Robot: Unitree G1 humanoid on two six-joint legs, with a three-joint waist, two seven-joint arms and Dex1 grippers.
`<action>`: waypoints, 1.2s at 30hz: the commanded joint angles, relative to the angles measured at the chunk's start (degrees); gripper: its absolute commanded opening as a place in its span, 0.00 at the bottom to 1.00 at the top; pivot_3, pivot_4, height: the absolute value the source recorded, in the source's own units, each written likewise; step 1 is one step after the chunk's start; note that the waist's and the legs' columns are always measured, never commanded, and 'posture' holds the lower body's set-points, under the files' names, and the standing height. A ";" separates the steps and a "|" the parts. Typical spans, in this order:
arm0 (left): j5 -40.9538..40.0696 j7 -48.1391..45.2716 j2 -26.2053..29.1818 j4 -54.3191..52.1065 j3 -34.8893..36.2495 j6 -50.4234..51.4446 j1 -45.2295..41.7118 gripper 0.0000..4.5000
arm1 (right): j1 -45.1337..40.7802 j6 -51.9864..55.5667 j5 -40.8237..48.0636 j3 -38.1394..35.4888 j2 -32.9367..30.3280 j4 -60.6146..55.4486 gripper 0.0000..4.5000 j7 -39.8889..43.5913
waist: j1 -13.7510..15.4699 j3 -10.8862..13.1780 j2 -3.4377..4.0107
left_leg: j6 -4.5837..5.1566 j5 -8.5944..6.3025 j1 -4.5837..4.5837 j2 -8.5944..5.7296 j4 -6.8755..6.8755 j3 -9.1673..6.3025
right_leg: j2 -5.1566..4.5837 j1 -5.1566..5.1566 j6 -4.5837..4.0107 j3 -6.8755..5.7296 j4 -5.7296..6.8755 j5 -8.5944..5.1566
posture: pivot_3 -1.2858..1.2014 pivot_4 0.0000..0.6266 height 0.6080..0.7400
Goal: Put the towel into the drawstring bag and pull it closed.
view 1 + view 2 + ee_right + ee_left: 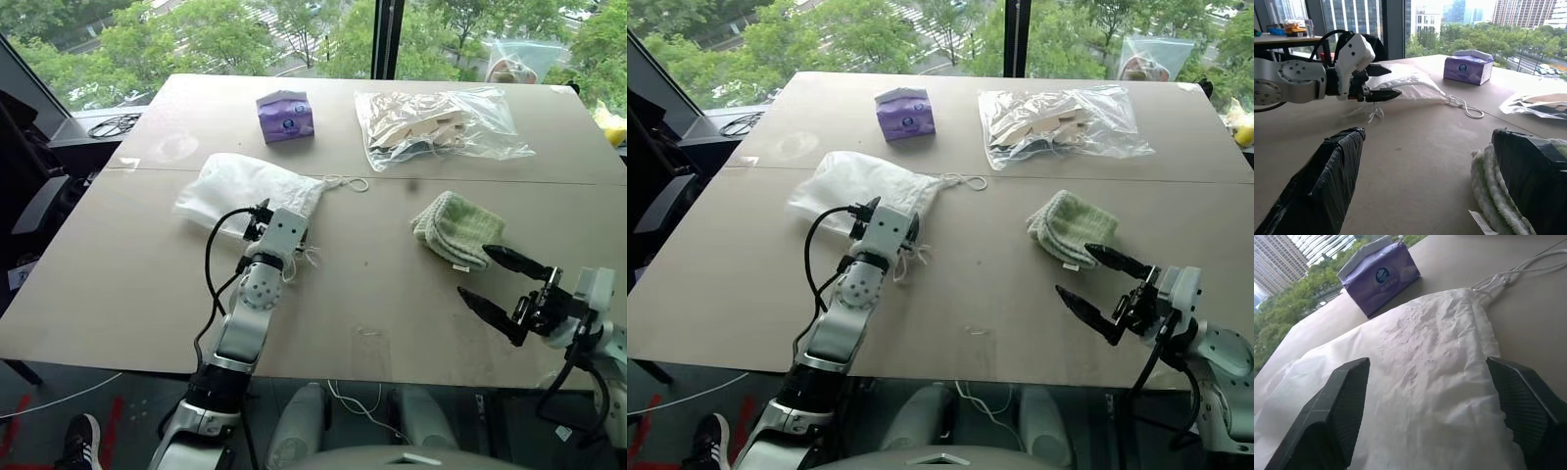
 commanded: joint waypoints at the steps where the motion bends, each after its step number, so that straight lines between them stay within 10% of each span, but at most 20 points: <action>1: 1.11 0.92 0.08 -0.70 1.91 -0.70 0.80 0.47 | 0.56 -1.59 0.10 -1.58 0.40 -0.51 1.00 0.50 | 0.00 0.00 0.00 | 0.00 0.00 0.01 0.00 -0.01 0.00 | 0.00 0.00 0.00 0.00 0.00 0.00 | 0.52 0.24 1.00; 6: -0.44 -0.12 0.96 -0.26 4.37 -1.47 0.55 0.02 | 0.08 -1.45 -0.60 -1.57 0.66 -0.02 1.00 -0.61 | 0.00 0.00 0.00 | 0.00 0.00 0.01 0.00 0.01 0.01 | 0.00 0.00 0.00 0.00 0.01 0.00 | 0.52 0.24 1.00; 22: -29.97 -26.10 3.44 -6.60 14.74 -0.41 0.33 0.02 | -17.43 33.37 -7.05 -1.25 -0.49 -0.88 1.00 -33.54 | -0.23 0.00 0.01 | -0.02 0.02 -0.13 0.00 0.16 0.08 | -0.01 -0.21 -0.03 0.06 0.27 0.02 | 0.52 0.24 1.00; 36: -36.20 -26.23 3.79 -6.26 17.04 9.11 -5.63 0.02 | -30.59 60.63 -3.38 -1.45 7.62 10.03 1.00 -48.69 | -0.42 0.00 -0.07 | -0.01 0.02 -0.45 -0.06 0.54 -0.09 | 0.03 -0.48 -0.04 -0.04 0.78 0.02 | 0.52 0.24 1.00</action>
